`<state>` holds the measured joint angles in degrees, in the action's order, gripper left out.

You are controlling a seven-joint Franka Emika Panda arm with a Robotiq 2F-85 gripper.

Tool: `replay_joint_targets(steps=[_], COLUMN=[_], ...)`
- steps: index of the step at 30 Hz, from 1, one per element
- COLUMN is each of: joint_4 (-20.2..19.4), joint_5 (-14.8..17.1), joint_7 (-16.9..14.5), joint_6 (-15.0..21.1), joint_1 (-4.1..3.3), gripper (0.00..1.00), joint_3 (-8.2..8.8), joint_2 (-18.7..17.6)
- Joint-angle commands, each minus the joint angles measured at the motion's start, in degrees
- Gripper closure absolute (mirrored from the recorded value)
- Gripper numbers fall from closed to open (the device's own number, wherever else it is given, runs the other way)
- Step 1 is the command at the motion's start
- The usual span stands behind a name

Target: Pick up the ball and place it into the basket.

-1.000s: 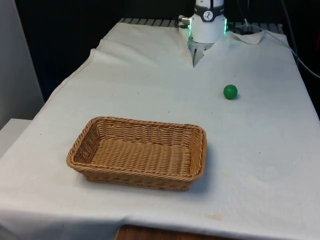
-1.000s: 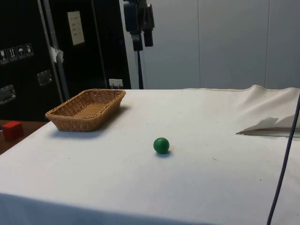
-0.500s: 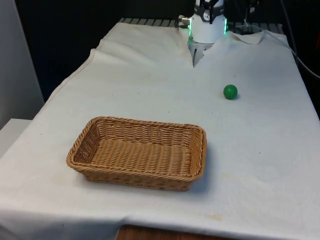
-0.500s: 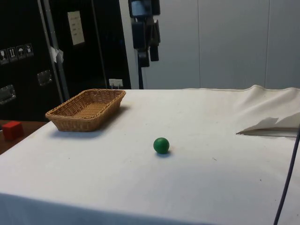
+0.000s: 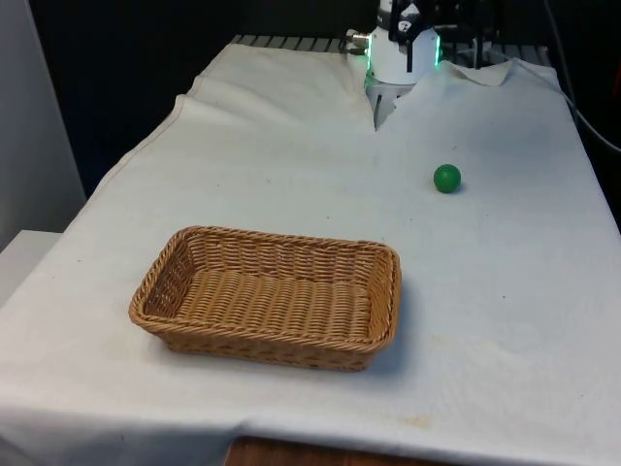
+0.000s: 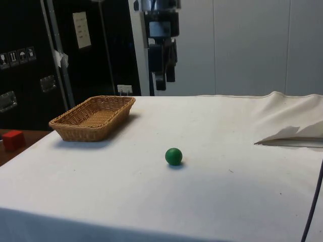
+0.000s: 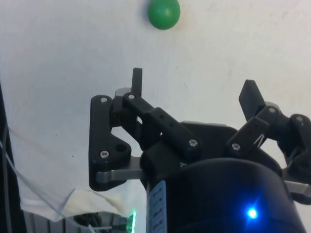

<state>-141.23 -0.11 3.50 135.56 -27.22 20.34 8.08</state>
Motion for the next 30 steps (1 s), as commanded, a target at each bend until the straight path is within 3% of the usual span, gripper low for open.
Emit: replay_joint_targets(steps=[1,9,11,20,21,24,29,30], joint_4=[-0.2,-1.1,-0.9,-3.7,-3.0,-5.0,-6.4,-6.1], joint_5=[0.0,0.5,0.2,1.8,0.9,2.2,2.5,1.1], joint_7=[0.0,0.1,0.1,-0.8,-0.3,-1.1,-1.3,-0.4], joint_6=[0.5,4.1,3.6,9.3,8.1,12.0,15.5,14.5], joint_1=[0.0,-0.17,-0.06,-0.17,-0.06,-0.23,-0.23,-0.06], gripper=[0.0,0.0,0.0,0.0,0.0,0.0,0.0,0.0], joint_3=[-0.06,-0.69,-0.69,-0.8,-0.74,-0.92,-1.09,-0.92], joint_2=[-0.2,-2.9,-3.2,-5.8,-5.8,-6.7,-8.3,-8.1])
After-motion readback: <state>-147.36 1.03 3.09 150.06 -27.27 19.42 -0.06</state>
